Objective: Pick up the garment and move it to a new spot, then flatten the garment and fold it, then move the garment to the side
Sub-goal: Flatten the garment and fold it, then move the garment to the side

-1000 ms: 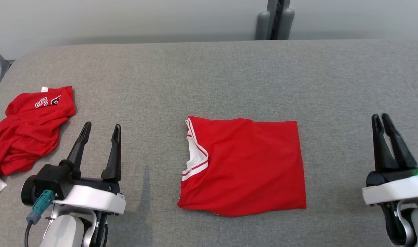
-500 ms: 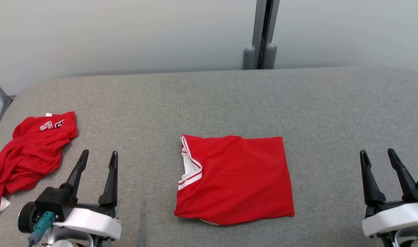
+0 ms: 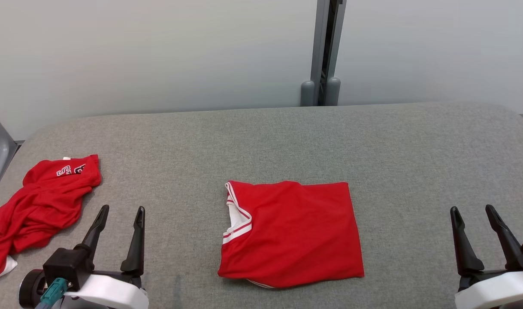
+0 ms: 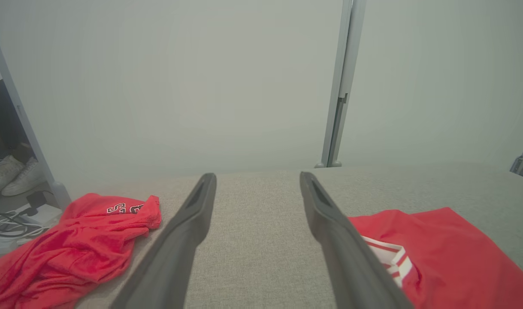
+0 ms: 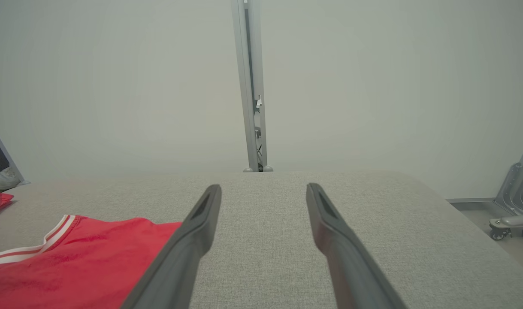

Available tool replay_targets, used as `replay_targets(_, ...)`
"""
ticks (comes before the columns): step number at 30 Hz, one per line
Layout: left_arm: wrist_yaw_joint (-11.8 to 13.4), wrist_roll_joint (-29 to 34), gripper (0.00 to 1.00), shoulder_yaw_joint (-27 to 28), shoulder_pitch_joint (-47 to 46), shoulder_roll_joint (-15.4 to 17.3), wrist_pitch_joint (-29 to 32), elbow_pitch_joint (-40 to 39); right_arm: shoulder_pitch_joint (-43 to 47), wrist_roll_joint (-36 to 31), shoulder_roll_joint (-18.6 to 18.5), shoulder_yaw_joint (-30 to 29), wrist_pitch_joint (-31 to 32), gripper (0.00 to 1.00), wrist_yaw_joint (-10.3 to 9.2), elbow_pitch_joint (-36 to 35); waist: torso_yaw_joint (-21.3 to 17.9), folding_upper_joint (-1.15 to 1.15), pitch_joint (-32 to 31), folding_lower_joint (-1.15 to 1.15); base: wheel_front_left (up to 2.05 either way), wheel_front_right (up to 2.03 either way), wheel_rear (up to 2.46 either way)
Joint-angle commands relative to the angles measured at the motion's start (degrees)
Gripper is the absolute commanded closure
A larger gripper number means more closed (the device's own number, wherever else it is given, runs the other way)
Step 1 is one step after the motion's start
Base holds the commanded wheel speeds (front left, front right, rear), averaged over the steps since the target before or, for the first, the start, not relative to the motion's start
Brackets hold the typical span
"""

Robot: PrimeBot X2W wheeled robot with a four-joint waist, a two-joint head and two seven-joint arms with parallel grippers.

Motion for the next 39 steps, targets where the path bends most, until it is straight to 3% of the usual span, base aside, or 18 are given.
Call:
replay_targets(1,0.4,-0.3,0.0,0.0,0.2,0.4,0.2,-0.3,0.7,-0.3,-0.1,-0.4,0.1,0.0,-0.02,-0.4,0.1,0.0,0.0,0.0,0.0,0.0,0.0)
replay_targets(27,0.9,-0.7,0.0,-1.5,-1.7,0.8,0.4,-0.6,1.8,-0.4,1.1,-2.2,1.0,0.0,-0.02,-1.7,1.7,0.0,0.0,0.0,0.0,0.0,0.0)
replay_targets(33,0.6,-0.7,0.0,-2.1,-3.5,0.6,0.2,-1.0,-0.3,-0.1,-0.2,-2.6,2.4,0.0,-0.02,0.2,5.1,0.0,1.3,0.0,0.0,0.0,0.0)
replay_targets(39,0.0,-1.1,0.0,-2.0,-7.4,0.1,-1.2,-0.3,-5.6,1.7,-1.7,1.1,3.4,0.0,-0.02,8.9,10.3,0.0,5.5,0.0,0.0,0.0,0.0)
